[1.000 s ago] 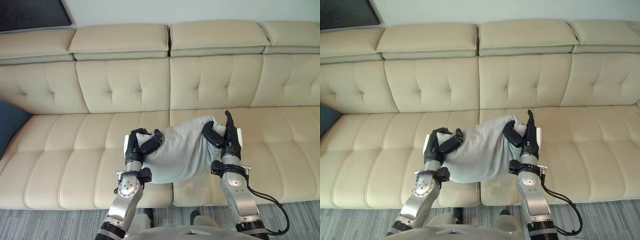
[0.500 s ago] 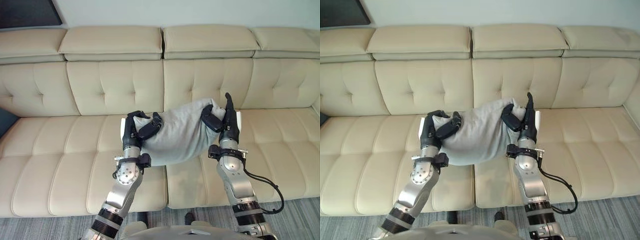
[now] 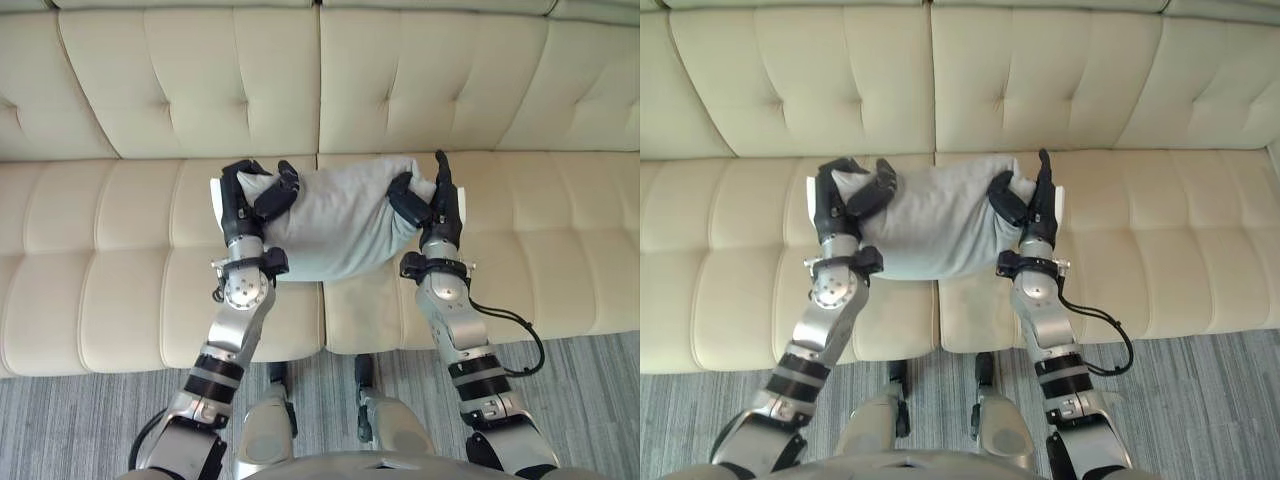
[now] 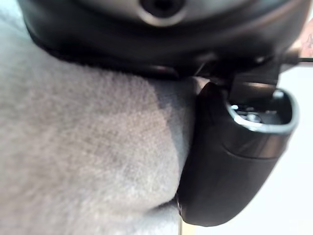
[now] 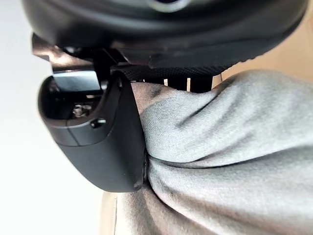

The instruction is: Pick up cushions and gather them together orderly.

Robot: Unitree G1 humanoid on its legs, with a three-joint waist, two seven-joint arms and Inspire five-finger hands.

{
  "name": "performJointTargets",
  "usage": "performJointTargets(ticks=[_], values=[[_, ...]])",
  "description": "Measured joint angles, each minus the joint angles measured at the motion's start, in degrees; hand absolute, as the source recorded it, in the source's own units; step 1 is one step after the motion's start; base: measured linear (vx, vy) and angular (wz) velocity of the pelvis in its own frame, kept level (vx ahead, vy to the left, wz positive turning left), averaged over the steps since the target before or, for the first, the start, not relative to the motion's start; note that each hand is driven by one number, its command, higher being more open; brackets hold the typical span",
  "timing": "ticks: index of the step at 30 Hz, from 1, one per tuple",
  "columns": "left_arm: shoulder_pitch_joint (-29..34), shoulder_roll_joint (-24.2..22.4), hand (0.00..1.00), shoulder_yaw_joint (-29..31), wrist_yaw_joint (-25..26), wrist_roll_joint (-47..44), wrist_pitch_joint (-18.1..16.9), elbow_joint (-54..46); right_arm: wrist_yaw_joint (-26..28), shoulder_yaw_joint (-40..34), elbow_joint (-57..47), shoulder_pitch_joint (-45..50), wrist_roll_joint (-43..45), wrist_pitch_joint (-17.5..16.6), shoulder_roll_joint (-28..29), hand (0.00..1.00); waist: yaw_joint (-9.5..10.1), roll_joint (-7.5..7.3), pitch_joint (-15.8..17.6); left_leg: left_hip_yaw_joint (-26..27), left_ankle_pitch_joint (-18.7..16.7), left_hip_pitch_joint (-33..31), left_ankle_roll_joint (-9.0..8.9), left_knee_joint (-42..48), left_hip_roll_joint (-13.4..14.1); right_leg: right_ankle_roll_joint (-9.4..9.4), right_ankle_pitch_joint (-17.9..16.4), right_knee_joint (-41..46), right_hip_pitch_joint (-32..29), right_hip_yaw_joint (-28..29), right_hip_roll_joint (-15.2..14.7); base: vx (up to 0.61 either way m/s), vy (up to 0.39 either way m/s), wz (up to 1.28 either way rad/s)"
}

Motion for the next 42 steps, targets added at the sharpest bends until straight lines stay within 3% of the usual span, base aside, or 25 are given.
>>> performJointTargets(ticks=[6, 7, 8, 9, 14, 18, 28, 31, 36, 41, 42], values=[[-9.29, 1.65, 0.0, 3.39, 2.37, 0.0, 0.0, 2.72, -1.7, 0.39, 0.89, -9.29, 0.62, -1.12, 0.14, 0.0, 0.64, -0.47, 5.95, 0.05, 1.2, -3.74, 0.28, 0.62, 0.02, 0.07, 1.38, 0.43, -3.78, 0.19, -0.03, -0.07, 0.012, -0.01], [-10.4, 1.76, 1.0, 3.85, 2.61, 0.0, -0.02, 3.31, -1.87, 0.39, 1.61, -10.53, 0.79, -1.57, 0.11, 0.0, 0.66, -0.52, 5.98, 0.05, 1.28, -4.59, 0.38, 0.82, 0.0, 0.08, 1.5, 0.5, -4.58, 0.19, -0.06, -0.04, 0.028, 0.0], [-11.77, 2.06, 1.0, 3.92, 2.92, 0.0, -0.07, 4.07, -2.14, 0.39, 2.34, -11.92, 1.14, -1.91, 0.0, 0.0, 0.75, -0.57, 6.1, 0.03, 1.4, -5.42, 0.45, 0.96, -0.02, 0.14, 1.67, 0.48, -5.29, 0.19, -0.09, -0.03, 0.03, 0.0], [-13.52, 2.64, 1.0, 3.99, 2.98, 0.0, -0.15, 5.12, -2.41, 0.35, 3.33, -13.86, 1.57, -1.98, -0.15, 1.0, 0.79, -0.58, 7.01, 0.03, 1.54, -5.62, 0.55, 1.14, -0.03, 0.13, 1.9, 0.48, -5.42, 0.19, -0.1, -0.04, 0.026, 0.0], [-27.11, 6.16, 1.0, 4.7, 4.3, -0.06, -0.34, 12.44, -4.35, -1.93, 10.08, -27.95, 2.97, -1.97, -2.83, 1.0, 0.78, -0.63, 11.71, -0.6, 2.83, -8.54, 0.75, 2.11, -0.02, 0.31, 3.17, 0.48, -7.63, -0.2, -0.11, -0.07, 0.036, 0.05], [-36.01, 9.27, 1.0, 6.49, 5.18, -0.77, -0.32, 19.05, -6.39, -4.14, 15.95, -38.1, 5.27, -1.96, -4.98, 1.0, 0.61, -0.52, 12.98, -1.1, 4.04, -10.78, 0.71, 1.79, 0.04, 0.37, 3.75, 0.71, -9.88, -0.91, -0.01, -0.04, 0.025, 0.04], [-46.31, 15.4, 1.0, 6.68, 3.96, -5.42, -0.42, 24.74, -7.35, -6.02, 23.46, -52.34, 13.04, -2.55, -10.82, 1.0, 0.69, 0.17, 15.04, -1.53, 4.99, -11.84, 0.63, 1.03, -0.08, 0.39, 4.02, 0.92, -11.25, -1.36, -0.05, 0.01, 0.028, 0.02], [-47.82, 15.69, 1.0, 10.27, 2.77, -9.2, -1.48, 24.55, -6.71, -7.99, 24.22, -53.88, 14.6, -3.26, -13.31, 1.0, 0.83, 0.86, 15.45, -1.75, 5.04, -12.0, 0.67, 1.03, -0.13, 0.39, 4.02, 1.04, -11.35, -1.6, -0.07, 0.05, 0.039, 0.03], [-44.55, 17.2, 1.0, 18.38, 1.83, -15.36, -4.37, 20.73, -6.31, -15.23, 23.12, -50.16, 16.51, -4.97, -15.92, 1.0, 0.95, 1.36, 15.73, -1.89, 5.1, -10.77, 0.74, 0.96, -0.1, 0.39, 4.01, 0.97, -10.06, -1.73, -0.06, 0.06, 0.039, 0.0], [-25.41, 16.19, 1.0, 25.4, -1.61, -15.88, -7.41, 9.28, -4.07, -20.55, 8.97, -29.04, 16.14, -7.32, -16.78, 1.0, 0.99, 1.99, 15.25, -2.28, 5.1, -6.59, 0.74, -0.67, -0.14, 0.26, 3.85, 0.31, -6.42, -1.95, -0.02, 0.1, 0.041, 0.0], [-19.75, 13.48, 1.0, 26.93, -3.17, -15.79, -7.4, 6.82, -2.48, -22.18, 6.07, -22.64, 15.66, -7.4, -16.55, 1.0, 0.97, 2.36, 15.03, -2.6, 5.1, -6.24, 0.74, -1.02, -0.16, 0.26, 3.84, 0.15, -6.01, -2.38, -0.01, 0.06, 0.032, 0.05]])
